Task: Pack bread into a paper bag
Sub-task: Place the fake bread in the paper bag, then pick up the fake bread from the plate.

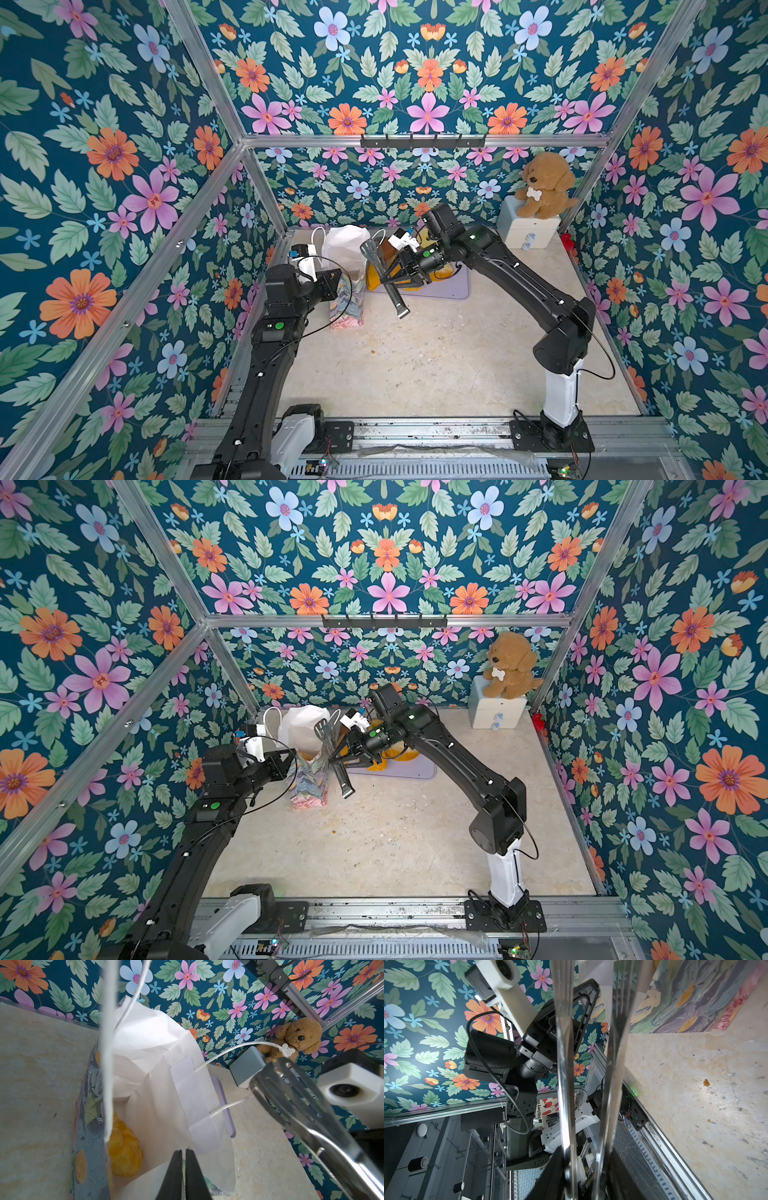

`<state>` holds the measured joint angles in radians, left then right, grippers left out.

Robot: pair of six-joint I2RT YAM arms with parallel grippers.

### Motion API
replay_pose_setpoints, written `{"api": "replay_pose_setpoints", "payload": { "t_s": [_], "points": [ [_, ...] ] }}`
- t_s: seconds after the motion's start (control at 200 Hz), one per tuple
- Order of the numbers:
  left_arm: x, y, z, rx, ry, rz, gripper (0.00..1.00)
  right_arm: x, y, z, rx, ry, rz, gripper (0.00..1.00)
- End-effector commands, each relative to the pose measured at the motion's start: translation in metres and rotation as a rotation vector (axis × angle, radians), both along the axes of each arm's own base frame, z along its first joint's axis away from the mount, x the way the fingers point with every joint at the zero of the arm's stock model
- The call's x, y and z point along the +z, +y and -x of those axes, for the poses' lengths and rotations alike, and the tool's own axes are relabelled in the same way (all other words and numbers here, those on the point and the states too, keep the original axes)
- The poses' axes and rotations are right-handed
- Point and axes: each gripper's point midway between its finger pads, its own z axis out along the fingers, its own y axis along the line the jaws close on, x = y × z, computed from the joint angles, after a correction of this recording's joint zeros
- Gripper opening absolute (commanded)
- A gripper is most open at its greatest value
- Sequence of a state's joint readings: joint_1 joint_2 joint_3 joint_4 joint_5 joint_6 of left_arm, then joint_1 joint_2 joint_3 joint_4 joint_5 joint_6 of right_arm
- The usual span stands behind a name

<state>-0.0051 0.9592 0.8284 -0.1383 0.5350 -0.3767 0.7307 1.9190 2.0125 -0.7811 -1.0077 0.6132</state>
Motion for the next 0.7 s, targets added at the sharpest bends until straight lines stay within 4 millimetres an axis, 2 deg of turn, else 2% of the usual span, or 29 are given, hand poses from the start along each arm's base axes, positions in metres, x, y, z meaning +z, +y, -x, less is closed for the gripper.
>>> {"api": "replay_pose_setpoints", "payload": {
  "t_s": [0.0, 0.095, 0.155, 0.18, 0.32, 0.455, 0.695],
  "points": [
    [-0.004, 0.004, 0.000, 0.011, 0.017, -0.033, 0.12, 0.019, -0.015, -0.001, -0.031, -0.028, -0.077, 0.35],
    [-0.006, 0.004, 0.000, 0.015, 0.020, -0.040, 0.12, 0.016, -0.035, 0.000, -0.071, -0.016, -0.107, 0.36],
    [-0.007, 0.005, 0.000, 0.017, 0.026, -0.049, 0.12, 0.003, -0.045, 0.001, -0.094, 0.000, -0.100, 0.36],
    [-0.007, 0.006, -0.001, 0.019, 0.028, -0.051, 0.12, 0.009, -0.053, 0.007, -0.098, -0.015, -0.116, 0.36],
    [-0.010, 0.008, -0.002, 0.030, 0.038, -0.063, 0.12, -0.016, -0.072, 0.014, -0.121, 0.006, -0.109, 0.36],
    [-0.012, 0.010, -0.004, 0.043, 0.043, -0.068, 0.11, -0.040, -0.083, 0.015, -0.125, 0.035, -0.119, 0.36],
    [-0.011, 0.013, -0.008, 0.064, 0.053, -0.069, 0.13, -0.081, -0.088, 0.018, -0.084, 0.087, -0.148, 0.36]
  ]
}}
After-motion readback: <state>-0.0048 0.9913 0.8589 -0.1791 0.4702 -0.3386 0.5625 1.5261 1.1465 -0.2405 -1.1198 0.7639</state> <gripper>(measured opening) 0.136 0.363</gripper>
